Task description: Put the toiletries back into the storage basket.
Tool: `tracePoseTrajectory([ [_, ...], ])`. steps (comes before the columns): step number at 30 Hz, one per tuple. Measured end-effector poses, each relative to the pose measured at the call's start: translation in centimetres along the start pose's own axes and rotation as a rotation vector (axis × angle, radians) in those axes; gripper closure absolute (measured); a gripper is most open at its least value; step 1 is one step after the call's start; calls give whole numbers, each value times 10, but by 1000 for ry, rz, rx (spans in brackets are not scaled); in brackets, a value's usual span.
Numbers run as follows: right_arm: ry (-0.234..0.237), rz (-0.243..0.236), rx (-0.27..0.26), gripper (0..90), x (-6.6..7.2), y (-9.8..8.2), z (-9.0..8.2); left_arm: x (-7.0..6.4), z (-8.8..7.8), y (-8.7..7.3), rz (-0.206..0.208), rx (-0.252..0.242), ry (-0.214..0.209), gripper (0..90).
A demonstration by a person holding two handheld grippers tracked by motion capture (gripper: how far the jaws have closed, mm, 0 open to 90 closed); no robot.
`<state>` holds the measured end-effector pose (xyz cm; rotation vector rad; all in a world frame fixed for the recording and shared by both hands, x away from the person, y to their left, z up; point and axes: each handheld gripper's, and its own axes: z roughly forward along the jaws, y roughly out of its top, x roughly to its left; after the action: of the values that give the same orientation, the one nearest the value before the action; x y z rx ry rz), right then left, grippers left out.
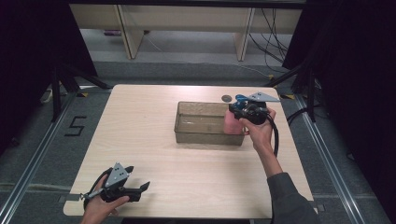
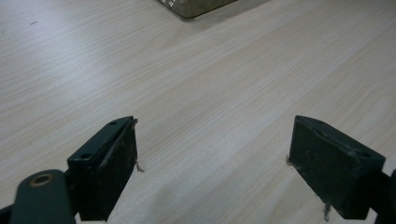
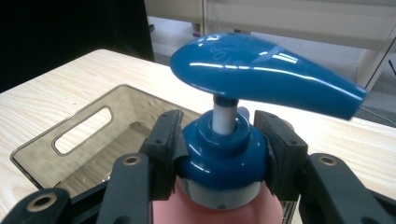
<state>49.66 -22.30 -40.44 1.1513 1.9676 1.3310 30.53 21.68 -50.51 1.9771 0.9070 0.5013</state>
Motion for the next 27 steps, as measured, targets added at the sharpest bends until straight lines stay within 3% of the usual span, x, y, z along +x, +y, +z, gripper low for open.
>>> tracePoseTrajectory([
  [1, 7, 15, 2, 533, 1, -1, 1, -1, 0, 0, -10, 5, -1, 150],
  [4, -4, 0, 7, 534, 1, -4, 3, -1, 0, 0, -6, 9, 6, 149],
  [5, 7, 28, 19, 534, 3, -5, 2, 1, 0, 0, 6, 5, 3, 149],
  [6, 1, -2, 9, 534, 1, -6, 3, 0, 0, 0, 3, -2, 6, 149],
  [8, 7, 22, 8, 533, 2, -8, 3, -1, 0, -1, -7, 10, 2, 149],
  [11, 7, 20, 18, 534, 1, -11, 4, 0, 0, 0, 4, 4, 2, 150],
  [12, -2, -2, 13, 534, -1, -12, 4, -1, 0, 0, -4, 8, 1, 149],
  [16, -3, 45, 24, 534, 0, -17, 4, -1, 0, 0, -7, 7, 8, 149],
  [17, -3, 25, 17, 534, -2, -18, 4, 0, 0, 0, 4, 7, 7, 149],
  [25, 0, 37, 26, 534, -1, -23, 1, -1, 0, -1, -2, 8, 0, 149],
  [27, 3, 18, 26, 534, -3, -24, 0, -1, -1, 0, -14, 7, 8, 149],
])
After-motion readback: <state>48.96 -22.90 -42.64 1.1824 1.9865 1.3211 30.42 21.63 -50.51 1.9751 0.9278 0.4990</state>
